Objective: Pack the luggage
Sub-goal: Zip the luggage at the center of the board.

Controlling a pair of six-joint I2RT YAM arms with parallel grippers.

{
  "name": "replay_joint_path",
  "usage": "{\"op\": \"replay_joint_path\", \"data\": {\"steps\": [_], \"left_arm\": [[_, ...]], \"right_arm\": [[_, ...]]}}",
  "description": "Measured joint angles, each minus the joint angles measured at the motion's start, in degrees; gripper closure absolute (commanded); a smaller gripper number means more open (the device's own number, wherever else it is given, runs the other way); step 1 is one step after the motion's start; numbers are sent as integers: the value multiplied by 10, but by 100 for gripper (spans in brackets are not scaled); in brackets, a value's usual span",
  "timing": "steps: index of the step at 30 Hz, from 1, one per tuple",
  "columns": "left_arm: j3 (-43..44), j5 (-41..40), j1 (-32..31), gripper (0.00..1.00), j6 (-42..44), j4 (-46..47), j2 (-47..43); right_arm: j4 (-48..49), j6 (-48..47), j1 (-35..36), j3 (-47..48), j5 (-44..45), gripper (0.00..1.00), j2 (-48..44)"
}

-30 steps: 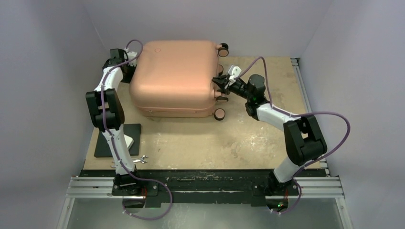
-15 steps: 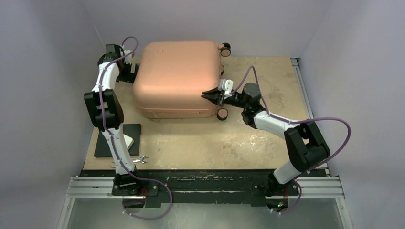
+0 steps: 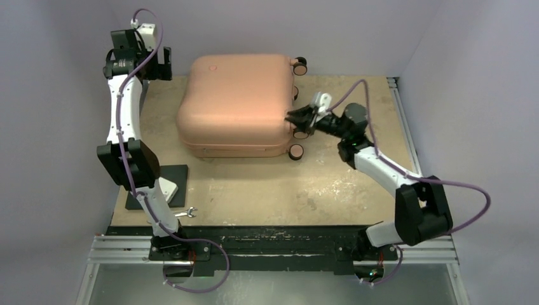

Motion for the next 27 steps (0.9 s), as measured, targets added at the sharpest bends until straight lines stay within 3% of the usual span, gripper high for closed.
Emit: {"op": "replay_joint_path", "data": {"steps": [3, 7, 12, 17, 27], "left_arm": [[7, 22, -3, 1, -1, -1, -18], [7, 17, -33, 1, 13, -6, -24], [3, 14, -98, 1, 34, -21, -24], [3, 19, -120, 1, 40, -27, -25], [-10, 23, -133, 1, 54, -40, -41]], "right_arm": [[-27, -13, -63, 35, 47, 80, -25], [-76, -63, -85, 89, 130, 82, -12], [-162, -123, -69, 165, 193, 85, 69], [-266, -178, -16, 216, 256, 87, 147], [-334, -214, 31, 238, 337, 90, 153]]}}
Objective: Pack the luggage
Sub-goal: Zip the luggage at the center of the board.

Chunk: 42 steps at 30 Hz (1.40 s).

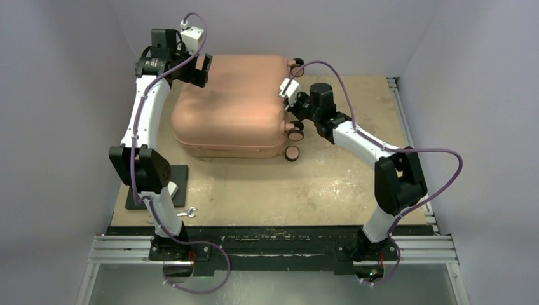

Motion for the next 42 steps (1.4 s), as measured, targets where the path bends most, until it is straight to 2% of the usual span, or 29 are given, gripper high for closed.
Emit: {"op": "replay_joint_path", "data": {"steps": [5, 11, 16, 21, 28, 36, 42], "left_arm": [[-2, 5, -33, 1, 21, -10, -9], [-24, 26, -76, 1, 41, -12, -30], [-70, 43, -110, 1, 55, -11, -53], [-111, 60, -120, 1, 55, -11, -62], [-127, 75, -120, 1, 52, -1, -63], [-130, 89, -123, 1, 43, 5, -63], [-134, 93, -128, 1, 39, 7, -63]], "right_arm": [[-26, -12, 49, -5, 3, 90, -7], [-34, -4, 133, -39, -67, 87, -16], [11, 19, 129, -112, -107, 73, -56], [118, 43, 86, -198, -129, 60, -93], [280, 89, 90, -305, -161, 54, -72], [429, 158, 91, -315, -168, 50, -17], [494, 199, 91, -307, -167, 50, 47]]}}
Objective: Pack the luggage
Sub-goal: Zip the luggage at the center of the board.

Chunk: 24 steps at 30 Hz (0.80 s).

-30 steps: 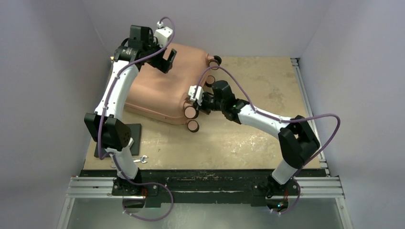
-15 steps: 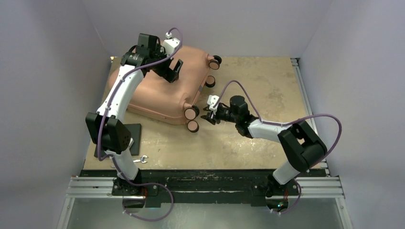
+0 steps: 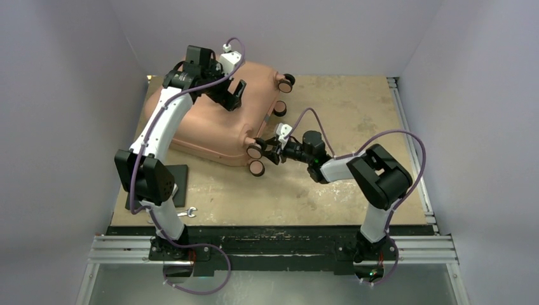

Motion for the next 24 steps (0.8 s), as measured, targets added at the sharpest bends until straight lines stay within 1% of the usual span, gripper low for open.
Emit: {"op": "replay_joint_path", "data": {"steps": [6, 9, 10, 11, 15, 18, 24], "left_arm": [[0, 5, -3, 1, -3, 2, -2], [0, 9, -5, 1, -4, 3, -4], [0, 10, -6, 1, -5, 3, -5], [0, 11, -7, 1, -4, 3, -6], [0, 18, -10, 1, -5, 3, -11], [0, 26, -15, 1, -4, 3, -15], [-3, 38, -46, 3, -1, 1, -28]], "right_arm": [[38, 32, 0, 22, 9, 50, 35], [51, 43, 0, 36, 16, 53, 43], [53, 45, 0, 41, 20, 55, 45], [53, 47, 0, 46, 22, 60, 49], [54, 57, -2, 62, 23, 82, 65], [54, 62, -1, 63, 17, 100, 71], [47, 58, -2, 63, 15, 100, 70]]}}
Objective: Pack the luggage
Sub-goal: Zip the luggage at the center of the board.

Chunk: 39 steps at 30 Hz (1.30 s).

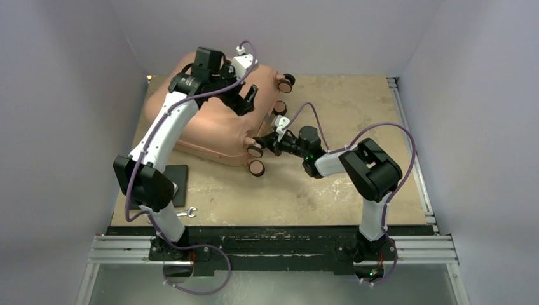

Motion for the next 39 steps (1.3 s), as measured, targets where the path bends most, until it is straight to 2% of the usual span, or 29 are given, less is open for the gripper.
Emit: {"op": "replay_joint_path", "data": {"steps": [7, 11, 13, 17, 24, 27, 30, 34, 39], "left_arm": [[-33, -21, -103, 6, 33, -5, -14], [-65, -62, -165, 14, 63, -14, -10], [-77, -79, -179, 22, 75, -19, -4], [-113, -104, -183, 39, 93, -20, 8], [-169, -88, -193, 74, 102, 12, 5], [-185, -84, -195, 86, 114, 29, -6], [-201, -79, -198, 92, 151, 43, -17], [-225, -78, -198, 99, 156, 61, -33], [-248, -71, -197, 100, 165, 82, -49]], "right_arm": [[-17, 2, -7, 0, 36, 100, -7], [-33, 15, -28, 14, 66, 100, -9], [-44, 24, -34, 23, 76, 100, -9], [-73, 43, -38, 42, 96, 100, -7], [-131, 78, -70, 120, 125, 100, 32], [-154, 92, -83, 162, 140, 100, 56], [-184, 106, -95, 201, 145, 100, 75], [-234, 115, -105, 263, 154, 100, 103], [-318, 121, -125, 373, 157, 100, 155]]}}
